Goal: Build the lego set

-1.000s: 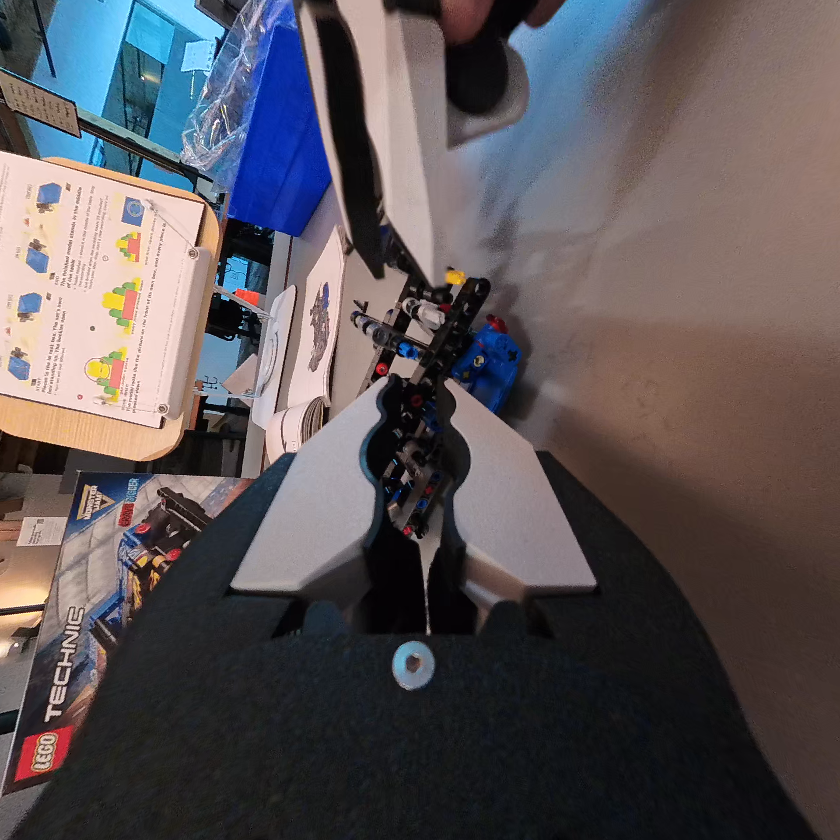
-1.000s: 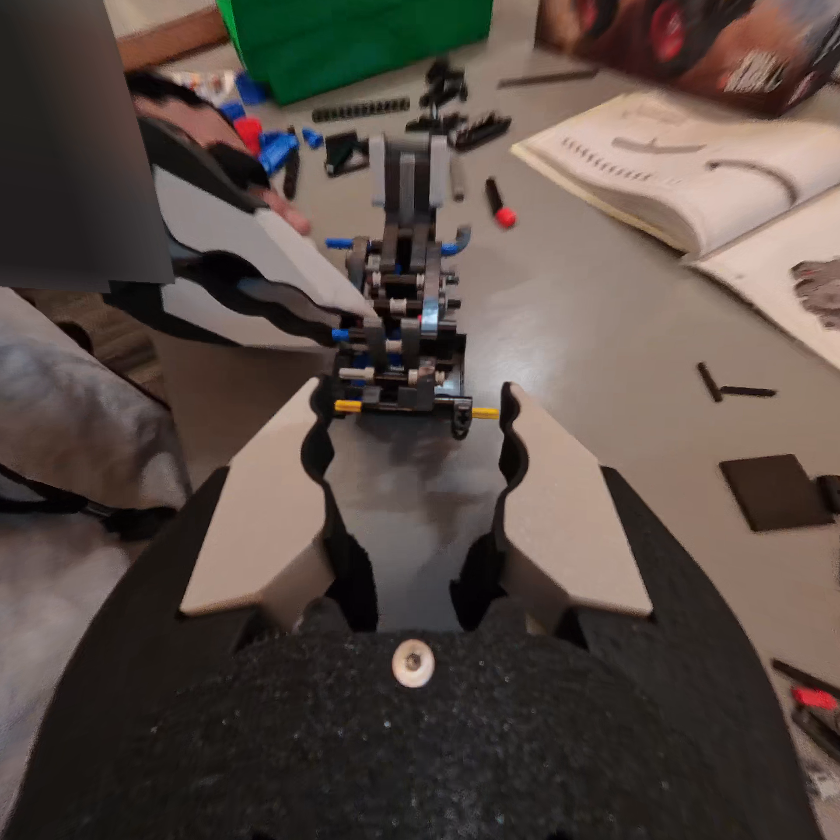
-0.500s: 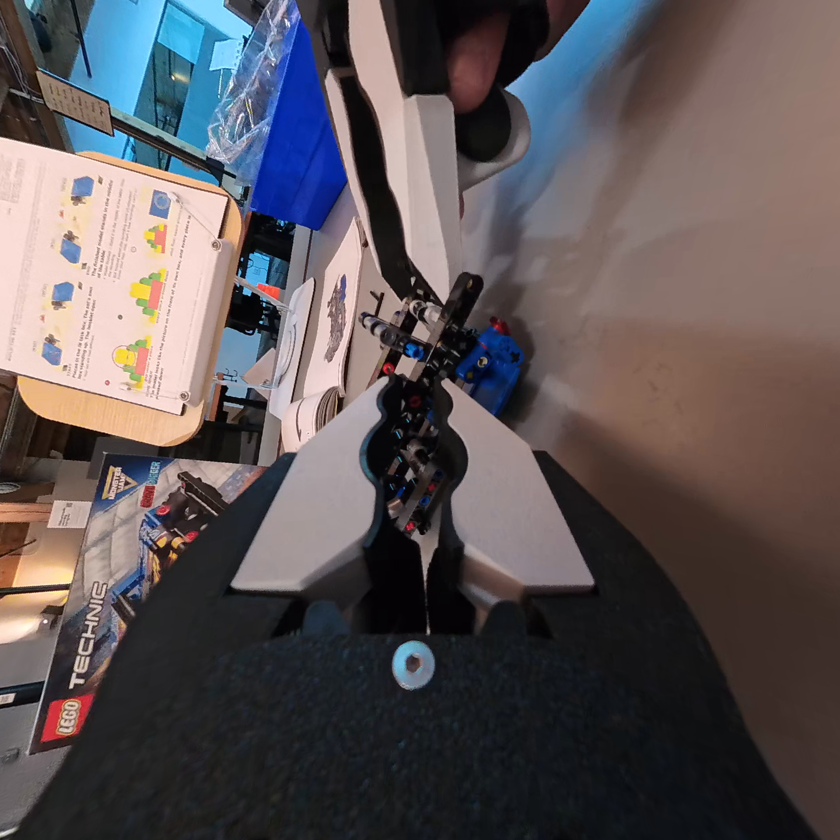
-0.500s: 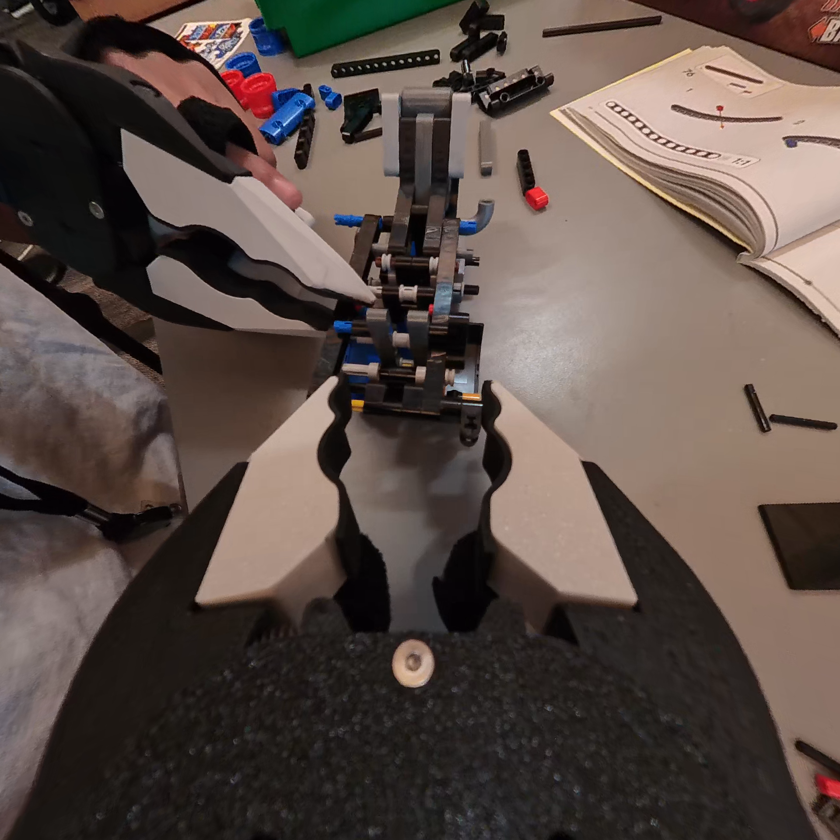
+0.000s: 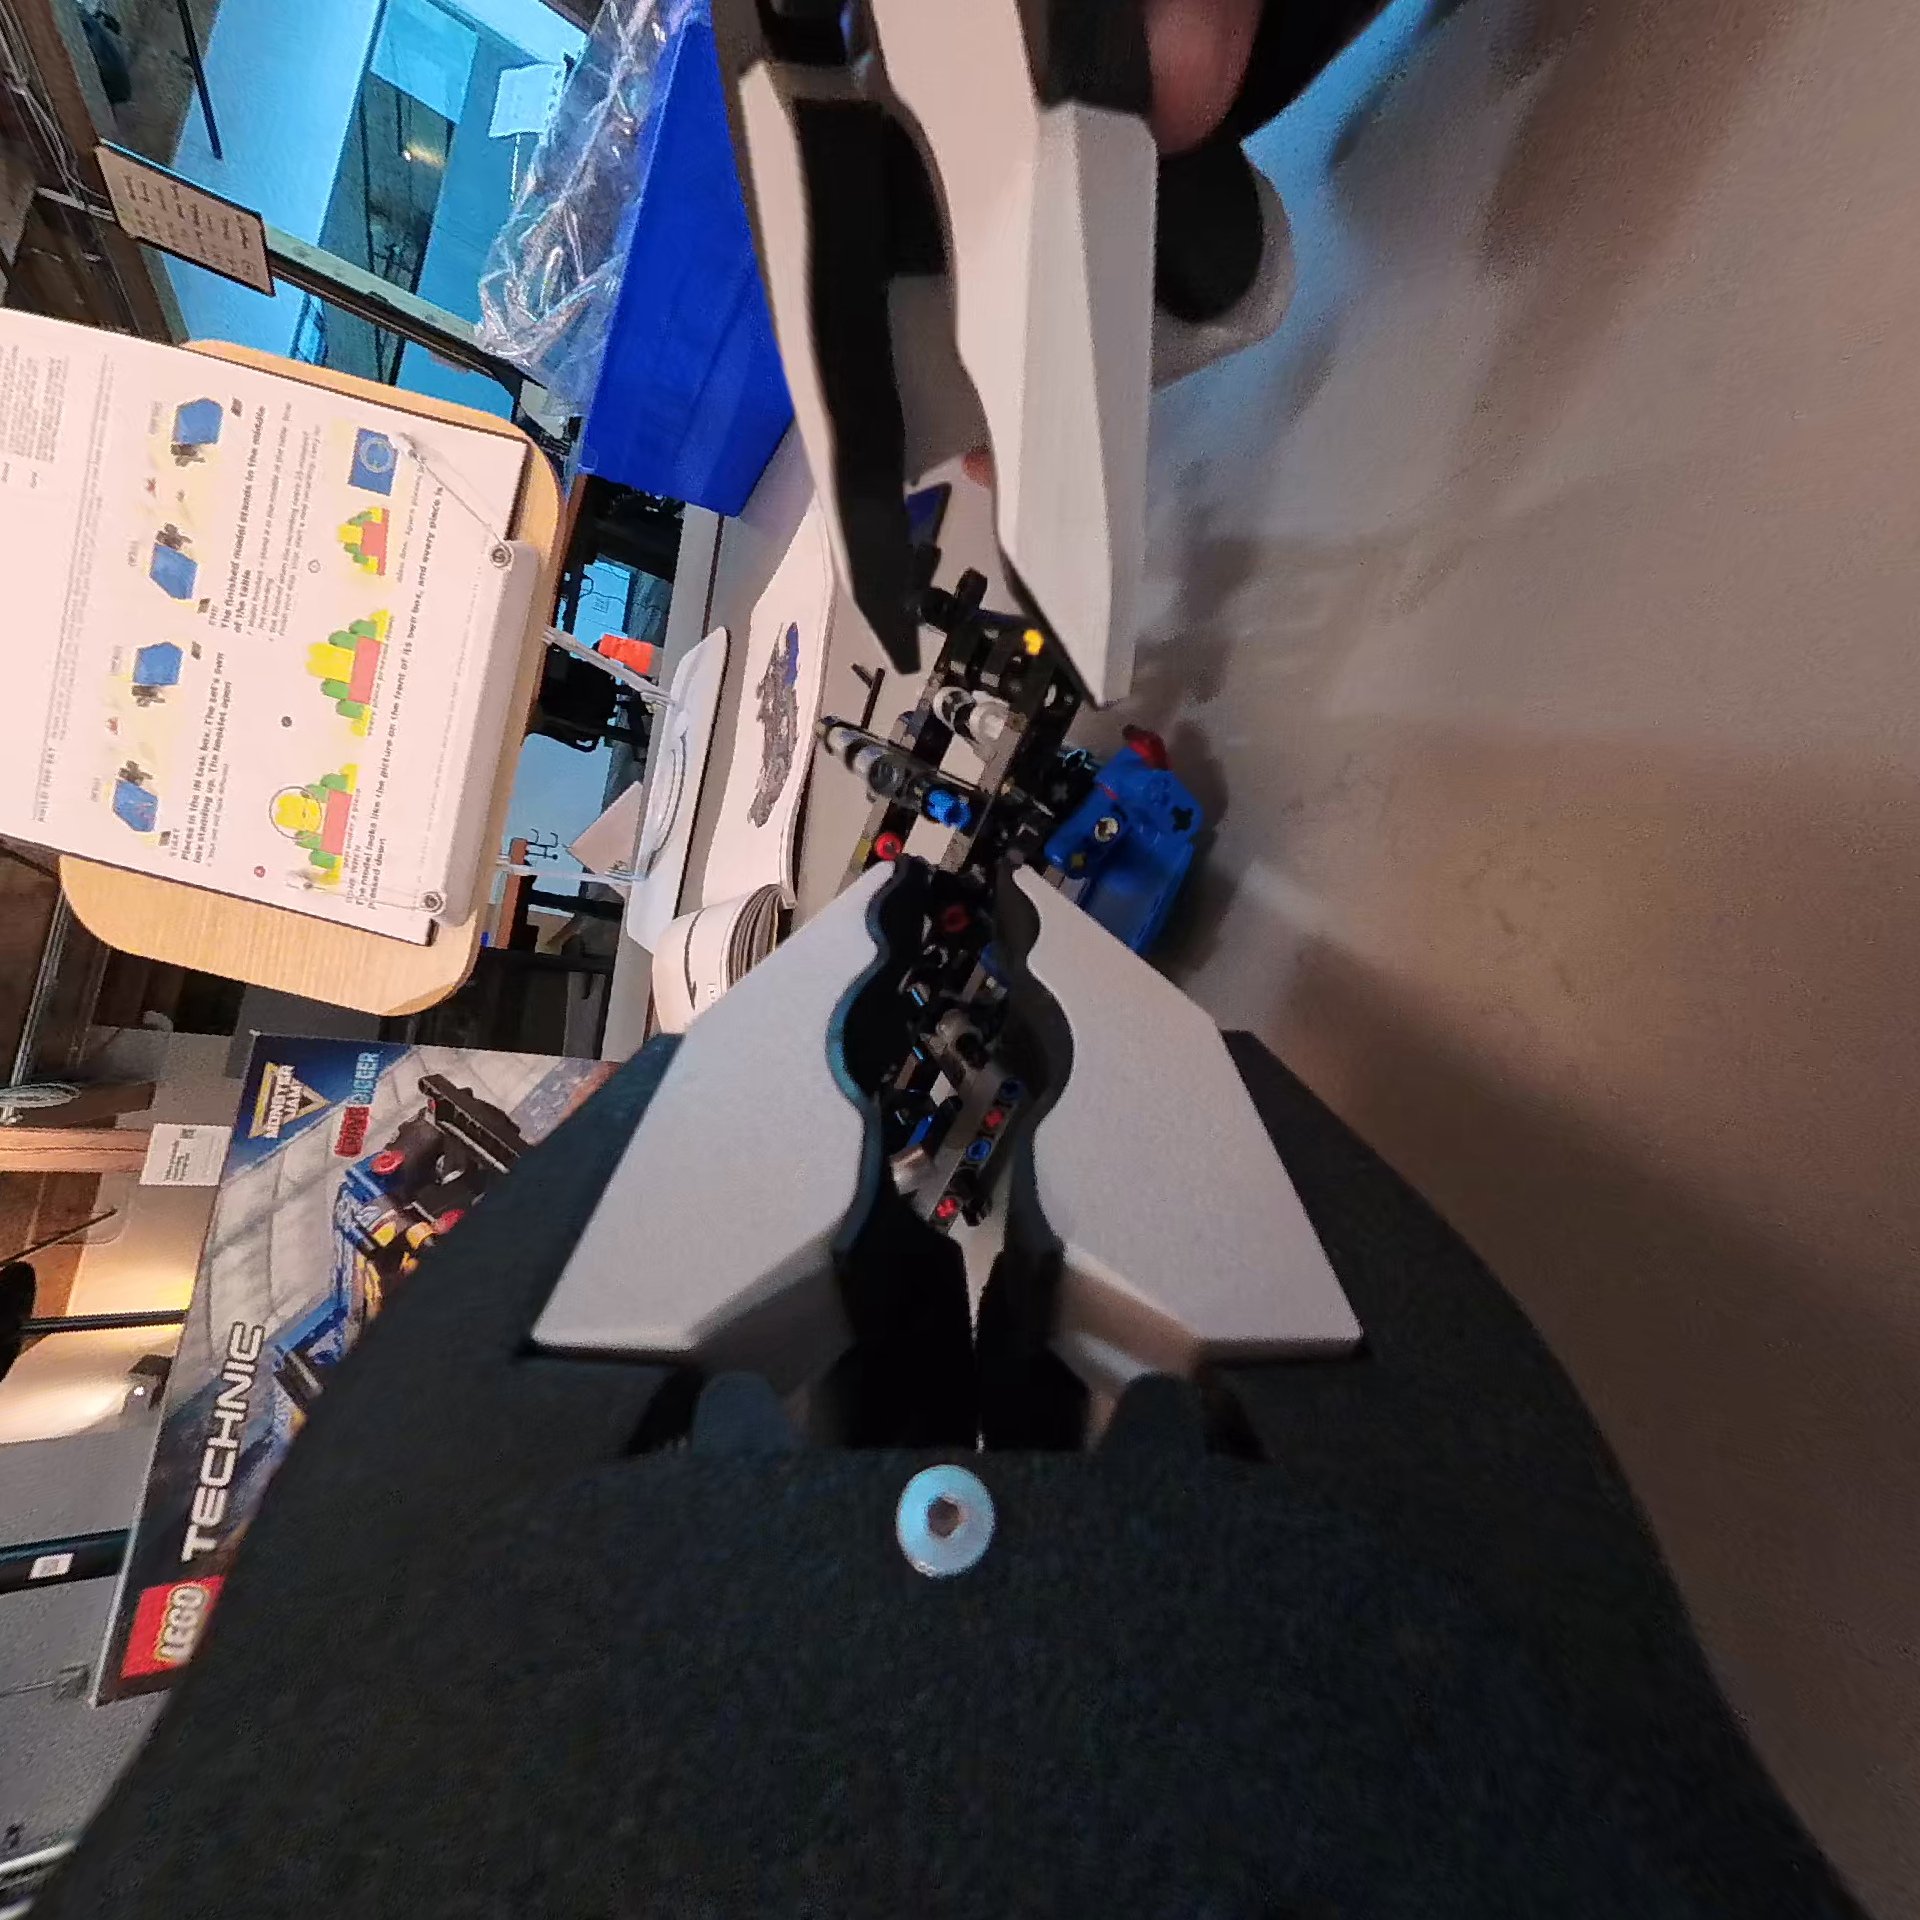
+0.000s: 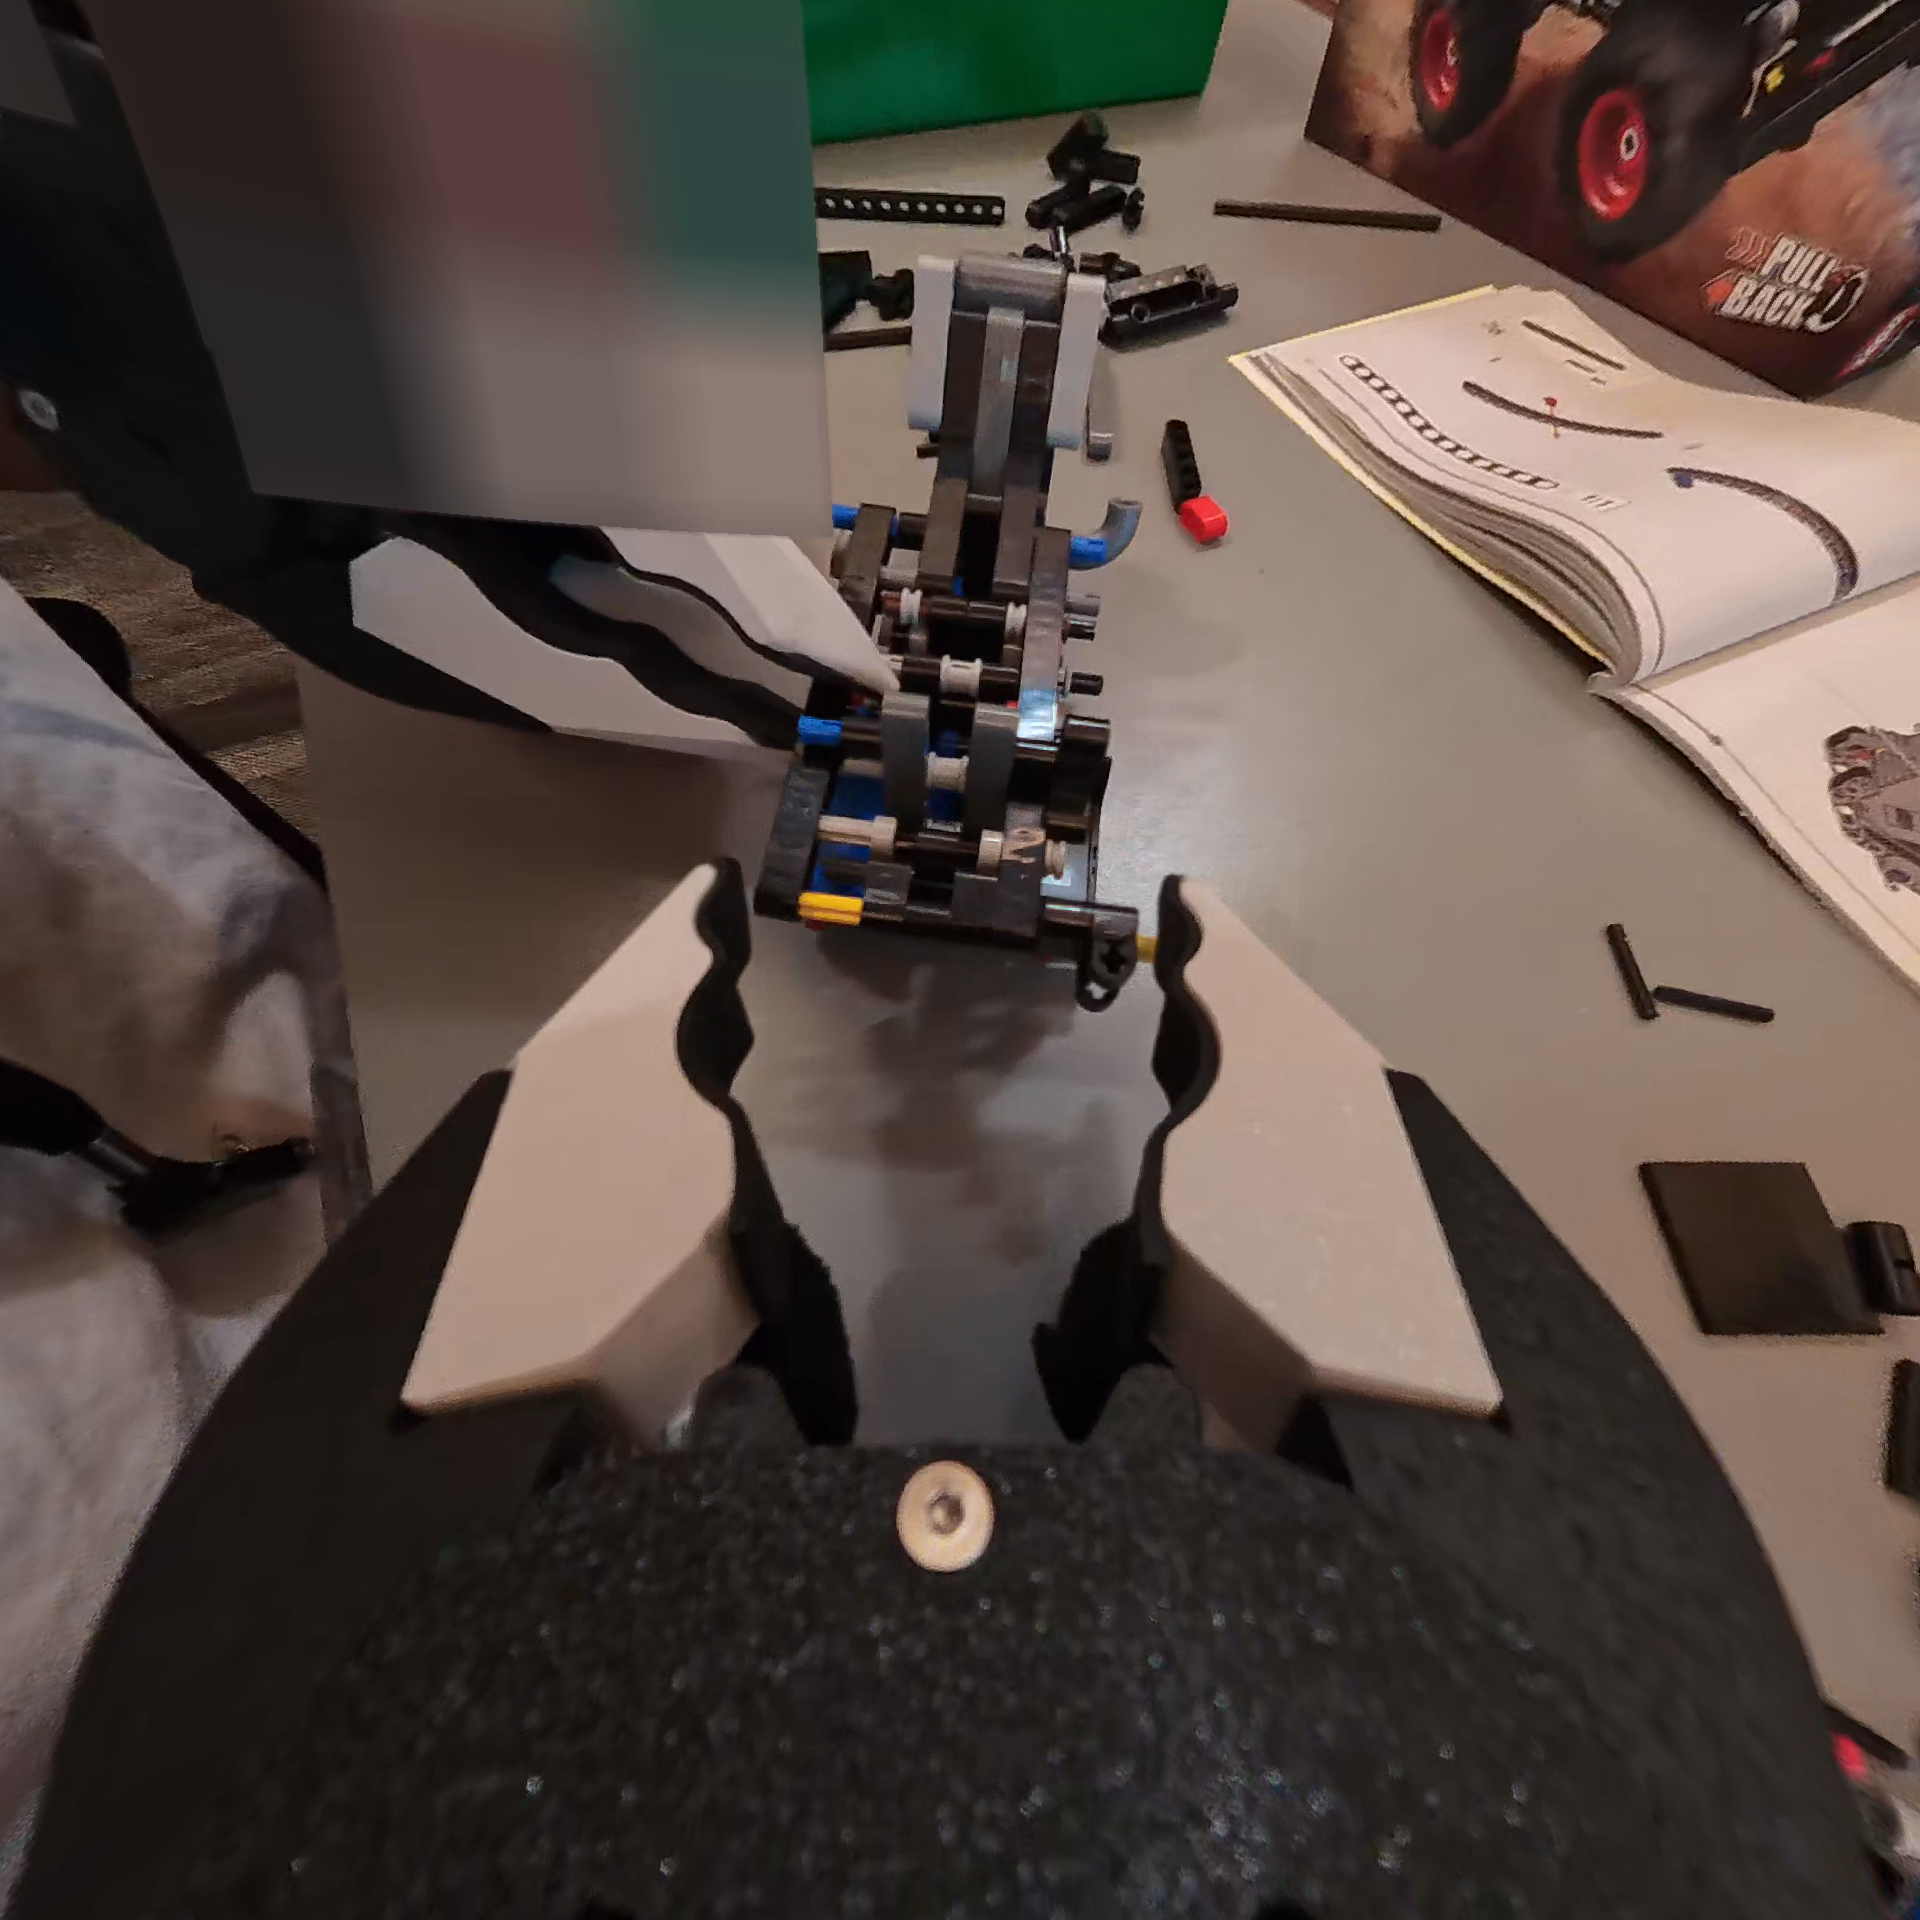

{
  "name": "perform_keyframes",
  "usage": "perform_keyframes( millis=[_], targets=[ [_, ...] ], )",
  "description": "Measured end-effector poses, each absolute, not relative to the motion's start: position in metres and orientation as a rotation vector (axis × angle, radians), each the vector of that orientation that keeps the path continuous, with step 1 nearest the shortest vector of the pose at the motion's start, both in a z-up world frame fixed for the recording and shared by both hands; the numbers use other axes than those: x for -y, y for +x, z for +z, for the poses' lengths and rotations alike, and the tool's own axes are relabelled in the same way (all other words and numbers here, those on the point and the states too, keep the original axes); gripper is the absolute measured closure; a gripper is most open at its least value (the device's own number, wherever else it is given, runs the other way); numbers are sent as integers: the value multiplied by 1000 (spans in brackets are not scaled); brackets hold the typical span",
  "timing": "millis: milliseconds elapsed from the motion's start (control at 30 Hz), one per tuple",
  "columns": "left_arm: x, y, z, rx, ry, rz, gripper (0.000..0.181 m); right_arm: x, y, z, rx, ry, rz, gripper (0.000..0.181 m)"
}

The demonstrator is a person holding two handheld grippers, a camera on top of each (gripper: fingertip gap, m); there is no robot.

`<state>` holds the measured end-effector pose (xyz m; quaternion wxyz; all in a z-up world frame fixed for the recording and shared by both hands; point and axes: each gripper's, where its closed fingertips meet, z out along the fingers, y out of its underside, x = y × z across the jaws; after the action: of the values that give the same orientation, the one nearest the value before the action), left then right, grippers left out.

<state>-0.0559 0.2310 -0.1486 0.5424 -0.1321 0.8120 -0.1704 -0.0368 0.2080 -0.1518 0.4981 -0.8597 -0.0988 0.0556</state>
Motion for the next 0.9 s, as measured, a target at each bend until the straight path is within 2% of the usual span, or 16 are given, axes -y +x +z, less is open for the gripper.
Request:
perform_keyframes(
  millis=[133,333,533,600,800,900],
  targets=[
    [-232,-54,-148,-1928,-339,-405,170,-211,-37,-155,221,-2084,134,111],
    [-231,-54,-150,-1937,-358,-403,170,-209,-36,-157,281,-2125,75,112],
    [-229,-53,-150,-1937,-357,-403,170,-208,-35,-155,259,-2187,142,111],
    [-228,-52,-150,-1932,-353,-393,170,-213,-37,-148,243,-2178,181,105],
    [-228,-48,-149,-1934,-387,-392,170,-214,-35,-155,287,-2303,159,124],
    [-227,-47,-150,-1935,-389,-390,170,-211,-34,-155,336,-2330,125,123]
  ],
)
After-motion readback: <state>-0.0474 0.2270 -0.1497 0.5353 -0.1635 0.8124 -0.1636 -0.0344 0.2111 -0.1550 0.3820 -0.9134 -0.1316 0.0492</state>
